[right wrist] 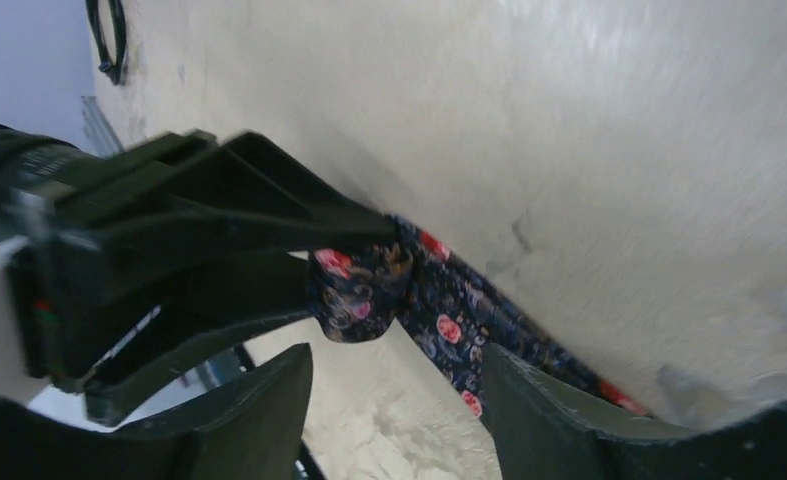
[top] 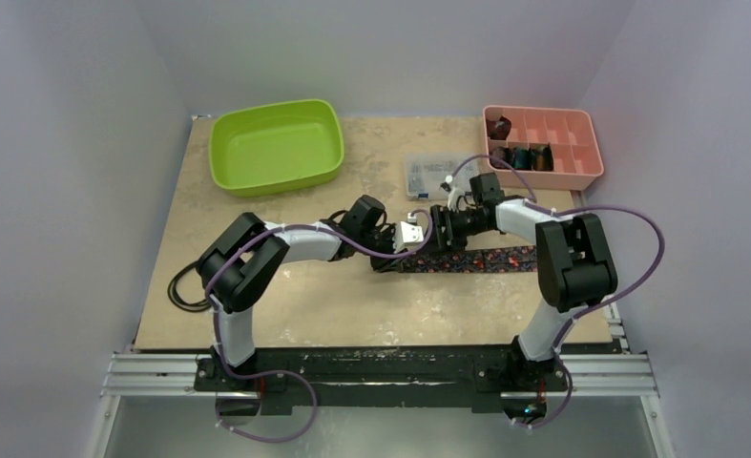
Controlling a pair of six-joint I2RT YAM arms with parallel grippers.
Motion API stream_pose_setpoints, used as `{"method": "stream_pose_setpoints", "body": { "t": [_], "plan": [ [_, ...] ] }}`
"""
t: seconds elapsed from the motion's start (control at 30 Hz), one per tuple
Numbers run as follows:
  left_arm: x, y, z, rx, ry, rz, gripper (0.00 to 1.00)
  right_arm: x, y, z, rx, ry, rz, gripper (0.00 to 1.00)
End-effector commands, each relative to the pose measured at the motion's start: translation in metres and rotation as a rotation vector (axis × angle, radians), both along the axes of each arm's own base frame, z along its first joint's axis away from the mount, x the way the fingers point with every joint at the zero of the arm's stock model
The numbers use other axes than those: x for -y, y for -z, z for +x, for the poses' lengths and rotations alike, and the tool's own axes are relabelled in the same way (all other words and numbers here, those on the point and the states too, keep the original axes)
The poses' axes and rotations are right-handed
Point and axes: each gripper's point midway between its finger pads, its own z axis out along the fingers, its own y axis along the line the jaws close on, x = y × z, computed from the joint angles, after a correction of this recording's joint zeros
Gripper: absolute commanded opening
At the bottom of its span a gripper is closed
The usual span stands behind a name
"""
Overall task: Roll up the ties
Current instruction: Roll the tie at the center of the board.
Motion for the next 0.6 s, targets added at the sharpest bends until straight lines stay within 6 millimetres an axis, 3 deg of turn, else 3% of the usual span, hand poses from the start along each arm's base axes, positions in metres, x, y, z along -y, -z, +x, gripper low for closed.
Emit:
{"method": "stream_pose_setpoints", "body": {
  "t": [0.0, 0.17, 0.57],
  "plan": [
    [-0.044, 0.050, -0.019, -0.091, -0.058, 0.201, 0.16, -0.018, -0.026, -0.007, -0.019, 0.025, 0.165, 0.58],
    [-0.043, 0.051, -0.020, -0.095, -0.056, 0.205, 0.16, -0.034, -0.018, -0.013, -0.093, 0.023, 0.217, 0.46],
    [-0.044, 0.051, -0.020, -0.093, -0.057, 0.209, 0.17, -0.051, 0.012, -0.012, -0.101, 0.015, 0.130, 0.40]
  ]
}}
